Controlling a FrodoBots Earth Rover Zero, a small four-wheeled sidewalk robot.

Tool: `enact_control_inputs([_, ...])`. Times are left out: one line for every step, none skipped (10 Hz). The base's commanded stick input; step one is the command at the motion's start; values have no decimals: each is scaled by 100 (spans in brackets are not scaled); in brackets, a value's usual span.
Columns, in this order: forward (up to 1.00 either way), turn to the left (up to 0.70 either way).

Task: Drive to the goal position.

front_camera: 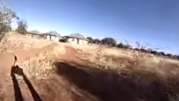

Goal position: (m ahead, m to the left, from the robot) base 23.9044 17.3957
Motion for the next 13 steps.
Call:
enact_control_inputs([50, 0])
enact_control_inputs([50, 0])
enact_control_inputs([50, 0])
enact_control_inputs([50, 0])
enact_control_inputs([50, 0])
enact_control_inputs([50, 0])
enact_control_inputs([50, 0])
enact_control_inputs([50, 9])
enact_control_inputs([50, 50])
enact_control_inputs([50, 50])
enact_control_inputs([50, 50])
enact_control_inputs([50, 0])
enact_control_inputs([50, 0])
